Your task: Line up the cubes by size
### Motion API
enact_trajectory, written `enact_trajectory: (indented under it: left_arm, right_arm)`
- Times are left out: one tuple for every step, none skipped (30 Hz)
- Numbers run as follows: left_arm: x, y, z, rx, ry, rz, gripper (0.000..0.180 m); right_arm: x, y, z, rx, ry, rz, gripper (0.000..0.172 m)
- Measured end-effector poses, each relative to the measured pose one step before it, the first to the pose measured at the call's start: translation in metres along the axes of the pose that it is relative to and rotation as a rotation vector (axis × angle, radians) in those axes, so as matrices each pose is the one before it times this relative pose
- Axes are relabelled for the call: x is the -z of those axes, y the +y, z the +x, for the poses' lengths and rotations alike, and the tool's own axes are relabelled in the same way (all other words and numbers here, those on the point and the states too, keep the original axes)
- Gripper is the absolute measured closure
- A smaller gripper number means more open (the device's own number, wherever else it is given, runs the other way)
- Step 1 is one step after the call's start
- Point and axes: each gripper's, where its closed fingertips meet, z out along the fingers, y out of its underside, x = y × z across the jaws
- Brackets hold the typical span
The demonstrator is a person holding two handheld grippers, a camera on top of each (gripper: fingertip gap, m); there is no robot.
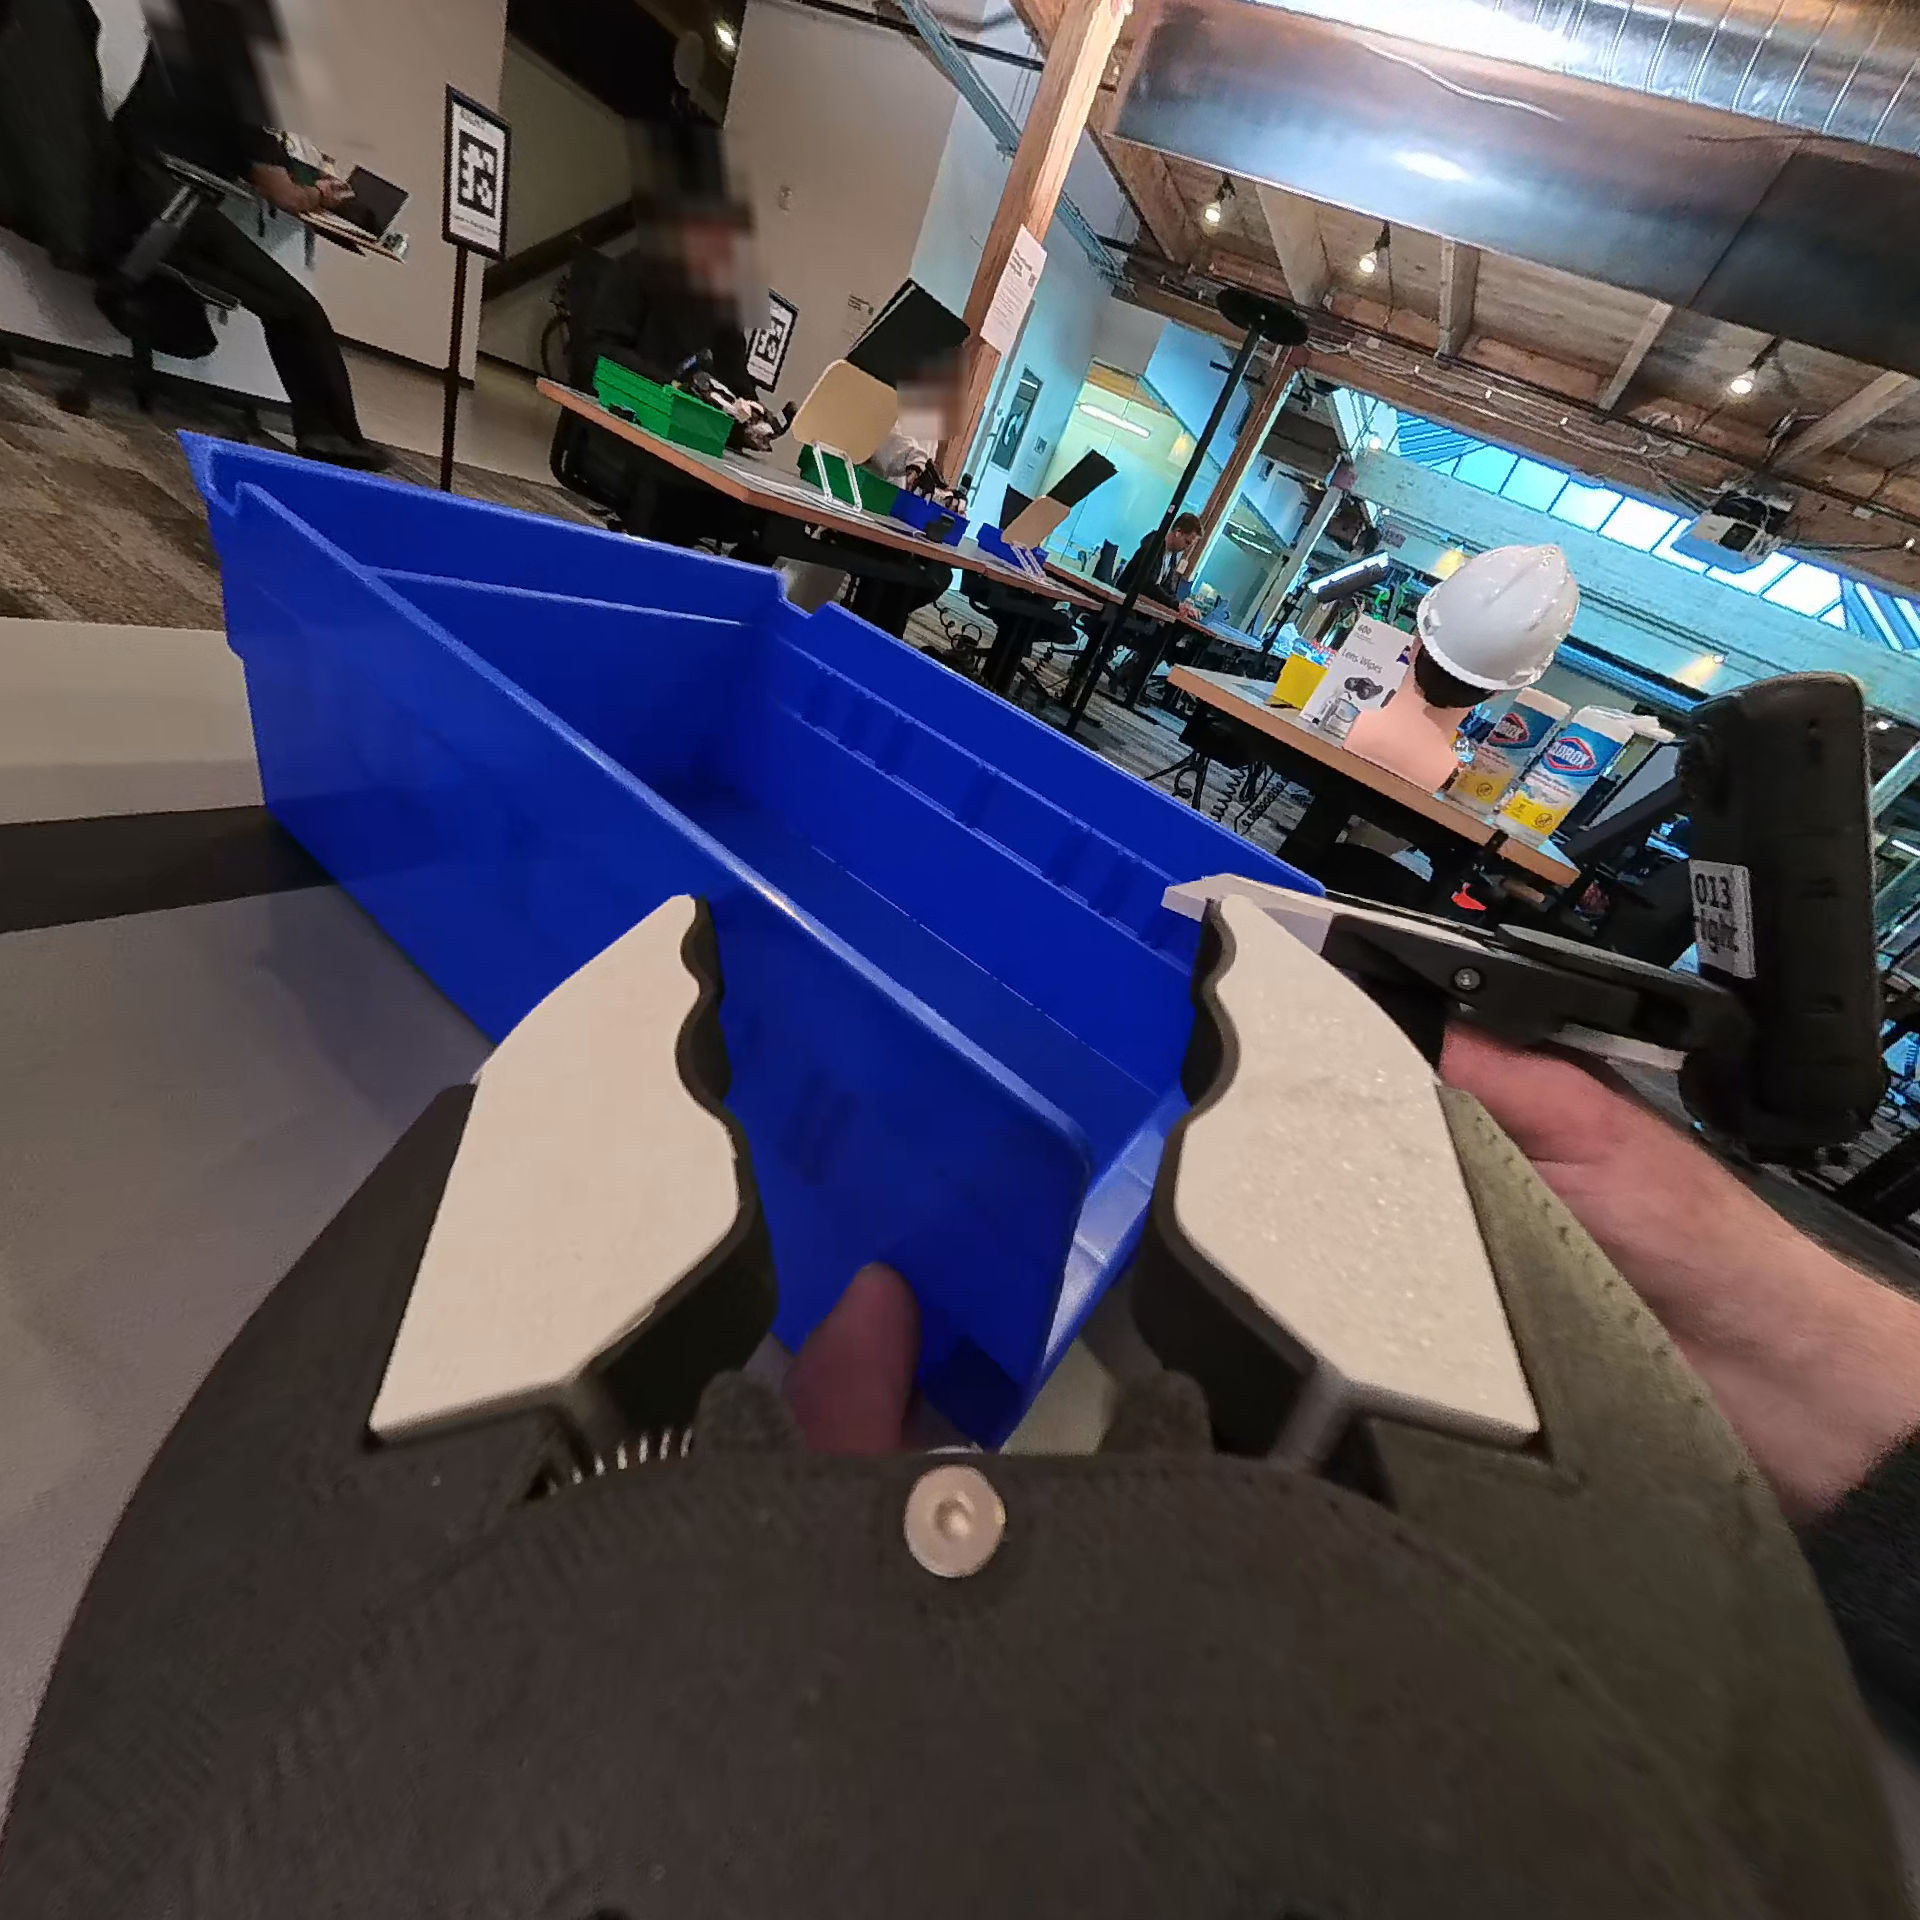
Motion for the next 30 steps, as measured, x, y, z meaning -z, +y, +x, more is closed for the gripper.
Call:
enact_trajectory:
  left_arm:
    - [-0.00032,-0.00020,-0.00001,0.0007,0.0018,0.0007,0.094]
    - [0.00003,-0.00014,0.00005,0.0010,0.0023,0.0009,0.094]
    - [0.00003,-0.00006,-0.00005,0.0017,0.0014,0.0010,0.093]
    - [0.00012,-0.00028,-0.00007,0.0022,0.0019,0.0014,0.093]
    - [0.00023,-0.00032,-0.00021,0.0032,0.0015,0.0027,0.093]
    - [0.00049,-0.00045,-0.00047,0.0020,-0.0019,0.0035,0.094]
    - [0.00073,-0.00050,0.00012,-0.0046,-0.0005,0.0026,0.094]
    - [0.00125,-0.00075,0.00061,-0.0136,-0.0001,0.0018,0.096]
    - [0.00219,-0.00164,0.00051,-0.0179,-0.0017,0.0073,0.100]
    - [0.00273,-0.00285,0.00014,-0.0209,-0.0076,0.0124,0.102]
    - [0.00298,-0.00331,-0.00134,-0.0249,-0.0187,0.0124,0.102]
    - [0.00338,-0.00445,-0.00134,-0.0222,-0.0164,0.0179,0.103]
    - [0.00389,-0.00521,-0.00187,-0.0152,-0.0161,0.0224,0.101]
    - [0.00425,-0.00550,-0.00183,-0.0100,-0.0143,0.0223,0.099]
    - [0.00518,-0.00575,-0.00230,-0.0110,-0.0167,0.0199,0.098]
    - [0.00598,-0.00569,-0.00254,-0.0060,-0.0183,0.0128,0.098]
    - [0.00697,-0.00728,-0.00088,0.0017,-0.0094,0.0179,0.097]
    - [0.00765,-0.00715,0.00099,-0.0103,-0.0052,0.0143,0.098]
    - [0.00803,-0.00533,0.00180,-0.0237,-0.0054,0.0006,0.097]
    - [0.00923,-0.00520,0.00273,-0.0290,-0.0024,0.0000,0.095]
    - [0.01113,-0.00564,0.00298,-0.0259,-0.0012,0.0069,0.095]
    - [0.01286,-0.00555,0.00305,-0.0217,0.0011,0.0036,0.094]
    - [0.01438,-0.00779,0.00291,-0.0323,0.0002,0.0068,0.094]
    - [0.01590,-0.01024,0.00058,-0.0530,-0.0125,0.0143,0.093]
    - [0.01700,-0.01191,-0.00373,-0.0516,-0.0265,0.0211,0.093]
    - [0.01745,-0.01227,-0.00664,-0.0342,-0.0257,0.0201,0.093]
    - [0.01726,-0.01195,-0.01075,-0.0283,-0.0344,0.0162,0.093]
    - [0.01689,-0.01153,-0.01598,-0.0280,-0.0505,0.0132,0.093]
    - [0.01612,-0.01017,-0.02088,-0.0212,-0.0603,0.0046,0.092]
    - [0.01532,-0.01016,-0.02625,-0.0120,-0.0734,0.0054,0.093]
  right_arm:
    - [-0.00092,-0.00031,0.00015,-0.0018,-0.0018,-0.0001,0.139]
    - [-0.00066,-0.00017,0.00029,-0.0013,-0.0010,0.0002,0.139]
    - [-0.00029,-0.00020,-0.00001,-0.0005,0.0001,0.0001,0.139]
    - [-0.00015,-0.00004,-0.00013,0.0014,0.0004,0.0003,0.139]
    - [0.00007,-0.00007,-0.00030,0.0014,-0.0018,0.0010,0.139]
    - [0.00025,-0.00011,-0.00056,0.0025,-0.0020,0.0012,0.139]
    - [0.00052,-0.00049,-0.00068,0.0098,0.0031,0.0040,0.138]
    - [0.00082,-0.00061,-0.00046,0.0175,0.0087,0.0056,0.135]
    - [0.00173,-0.00108,0.00040,0.0229,0.0171,0.0098,0.132]
    - [0.00300,-0.00222,0.00117,0.0254,0.0224,0.0197,0.132]
    - [0.00391,-0.00304,0.00155,0.0260,0.0276,0.0270,0.132]
    - [0.00486,-0.00327,0.00177,0.0295,0.0308,0.0264,0.130]
    - [0.00537,-0.00348,0.00109,0.0356,0.0265,0.0225,0.129]
    - [0.00609,-0.00406,0.00111,0.0374,0.0255,0.0176,0.128]
    - [0.00784,-0.00685,0.00138,0.0355,0.0299,0.0286,0.128]
    - [0.00894,-0.01012,0.00072,0.0358,0.0306,0.0448,0.128]
    - [0.00928,-0.01202,-0.00204,0.0414,0.0166,0.0492,0.128]
    - [0.00838,-0.01198,-0.00629,0.0472,-0.0048,0.0408,0.128]
    - [0.00778,-0.01146,-0.01094,0.0461,-0.0281,0.0297,0.129]
    - [0.00724,-0.01265,-0.01315,0.0409,-0.0345,0.0342,0.130]
    - [0.00642,-0.01318,-0.01473,0.0331,-0.0354,0.0377,0.130]
    - [0.00481,-0.01204,-0.01733,0.0254,-0.0465,0.0279,0.131]
    - [0.00302,-0.01076,-0.01836,0.0171,-0.0472,0.0187,0.132]
    - [0.00091,-0.00933,-0.01894,0.0041,-0.0470,0.0148,0.132]
    - [-0.00079,-0.00801,-0.01989,-0.0154,-0.0514,0.0120,0.132]
    - [-0.00255,-0.00656,-0.02019,-0.0282,-0.0521,0.0099,0.131]
    - [-0.00399,-0.00564,-0.02030,-0.0299,-0.0519,0.0109,0.131]
    - [-0.00533,-0.00490,-0.02016,-0.0265,-0.0514,0.0112,0.131]
    - [-0.00685,-0.00390,-0.02004,-0.0248,-0.0515,0.0080,0.130]
    - [-0.00833,-0.00193,-0.01953,-0.0259,-0.0514,-0.0016,0.129]
